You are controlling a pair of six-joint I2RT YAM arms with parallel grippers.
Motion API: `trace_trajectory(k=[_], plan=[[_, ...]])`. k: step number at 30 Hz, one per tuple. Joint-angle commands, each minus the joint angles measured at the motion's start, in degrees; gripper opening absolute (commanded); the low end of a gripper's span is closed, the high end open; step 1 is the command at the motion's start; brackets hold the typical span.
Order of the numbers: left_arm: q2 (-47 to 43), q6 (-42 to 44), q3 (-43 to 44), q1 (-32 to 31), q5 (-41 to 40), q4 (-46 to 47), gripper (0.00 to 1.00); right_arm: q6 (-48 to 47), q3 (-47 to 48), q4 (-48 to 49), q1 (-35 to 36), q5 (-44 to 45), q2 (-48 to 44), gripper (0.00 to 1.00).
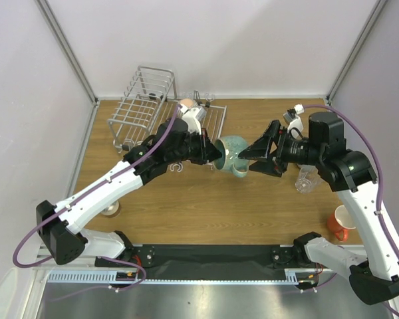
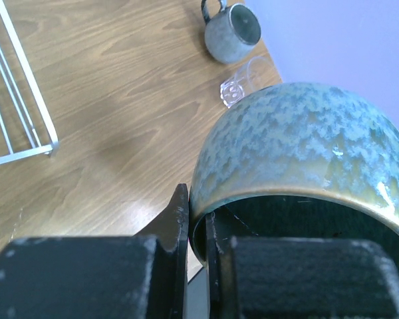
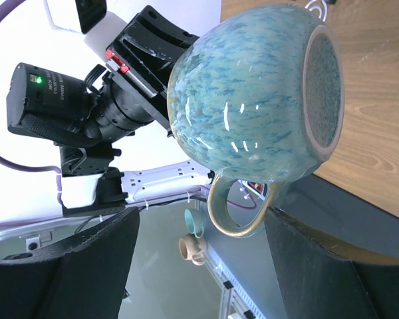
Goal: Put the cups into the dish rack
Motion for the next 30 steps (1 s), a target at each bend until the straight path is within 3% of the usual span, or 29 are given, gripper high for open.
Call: trace_trajectory(k=[1, 7, 17, 20, 24, 30], plan=[[-3.4, -2.8, 3.4, 0.2, 1.0, 11.3, 0.0, -0.9, 3.2, -0.6, 0.2, -3.8, -0.1, 0.82], [-4.4, -1.8, 3.9, 0.3, 0.3, 11.5, 0.0, -7.9, 7.8, -10.1, 0.2, 2.1, 1.7, 0.8], [-5.2, -0.9, 4.5, 0.4, -0.3, 10.3, 0.0, -7.6, 7.3, -9.8, 0.3, 1.5, 1.2, 0.81], [-5.9, -2.5, 3.1, 0.4, 0.3, 12.2, 0.0, -3.9, 3.5, -5.8, 0.3, -0.7, -0.5, 0.81], [-7.3, -6.4, -0.5, 0.3, 1.9, 19.8, 0.0, 4.7, -3.7, 7.6, 0.8, -4.5, -3.3, 0.81], [-7.6, -10.0, -3.3, 0.3, 3.2, 26.3, 0.0, 13.0, -9.0, 17.3, 3.5, -4.4, -4.2, 0.8]])
